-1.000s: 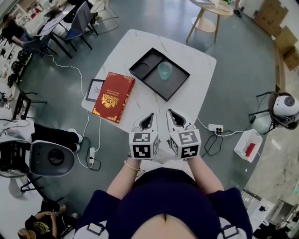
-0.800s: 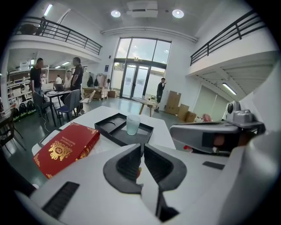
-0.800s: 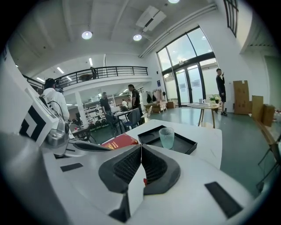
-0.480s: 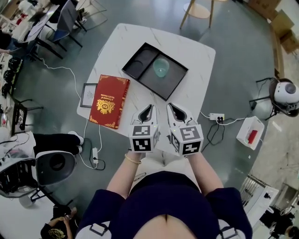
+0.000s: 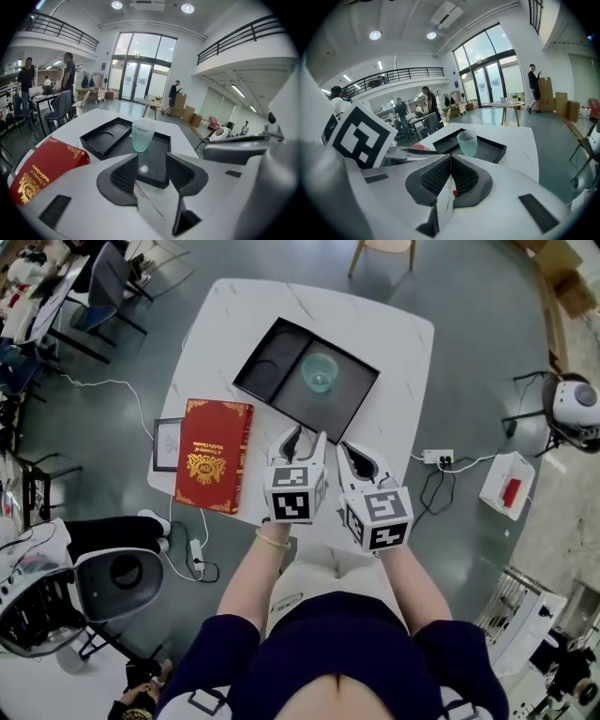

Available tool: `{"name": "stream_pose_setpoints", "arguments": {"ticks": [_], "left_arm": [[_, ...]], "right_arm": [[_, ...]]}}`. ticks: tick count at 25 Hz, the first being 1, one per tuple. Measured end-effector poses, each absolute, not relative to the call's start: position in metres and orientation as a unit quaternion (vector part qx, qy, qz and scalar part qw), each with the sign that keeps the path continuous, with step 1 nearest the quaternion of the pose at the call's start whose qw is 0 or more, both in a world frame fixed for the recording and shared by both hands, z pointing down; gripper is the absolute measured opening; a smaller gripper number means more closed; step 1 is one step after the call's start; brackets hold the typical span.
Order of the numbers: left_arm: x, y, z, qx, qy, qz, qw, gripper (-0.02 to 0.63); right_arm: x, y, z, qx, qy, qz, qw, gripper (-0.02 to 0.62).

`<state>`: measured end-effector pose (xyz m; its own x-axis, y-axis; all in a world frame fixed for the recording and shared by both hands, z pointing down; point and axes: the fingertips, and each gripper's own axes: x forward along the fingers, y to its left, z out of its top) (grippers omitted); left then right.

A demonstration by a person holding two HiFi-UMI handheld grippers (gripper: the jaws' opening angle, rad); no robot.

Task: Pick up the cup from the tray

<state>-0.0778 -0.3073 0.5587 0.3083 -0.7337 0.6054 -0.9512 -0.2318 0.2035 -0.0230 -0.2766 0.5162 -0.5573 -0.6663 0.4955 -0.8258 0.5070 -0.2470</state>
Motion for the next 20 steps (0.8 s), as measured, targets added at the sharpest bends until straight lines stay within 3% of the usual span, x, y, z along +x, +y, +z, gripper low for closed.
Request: {"name": "stream_pose_setpoints", "arguments": {"ticks": [9, 20], "left_arm": [[-0.068, -0.373, 0.59, 0.767, -0.545, 0.207, 0.269, 0.339], [-0.063, -0.435, 0.636, 0.74, -0.546, 0.274, 0.282, 0.383]], "right_arm": [[-0.017, -0.291, 0.533, 0.445, -0.84, 0.251, 0.184, 0.009], [-0.012, -0.302, 0.548, 0.44, -0.835, 0.27, 0.192, 0.009]]}}
